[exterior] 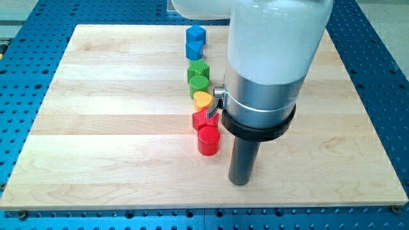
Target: Move the hexagon to the right side of the red circle
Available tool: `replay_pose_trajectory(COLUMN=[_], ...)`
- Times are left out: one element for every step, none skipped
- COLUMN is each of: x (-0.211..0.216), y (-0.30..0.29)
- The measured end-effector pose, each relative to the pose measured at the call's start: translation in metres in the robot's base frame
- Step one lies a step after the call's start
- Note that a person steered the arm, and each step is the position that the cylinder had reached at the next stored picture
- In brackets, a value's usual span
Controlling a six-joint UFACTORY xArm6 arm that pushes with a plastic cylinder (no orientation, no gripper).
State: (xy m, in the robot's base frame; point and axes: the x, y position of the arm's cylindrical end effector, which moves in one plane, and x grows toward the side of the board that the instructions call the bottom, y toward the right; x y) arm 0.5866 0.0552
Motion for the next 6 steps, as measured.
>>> replay_pose_trajectory(x=[0.0,-0.002,-0.001,0.009,-0.006,-0.028], y=[0.0,0.024,0.053,-0.004,-0.018,0.022])
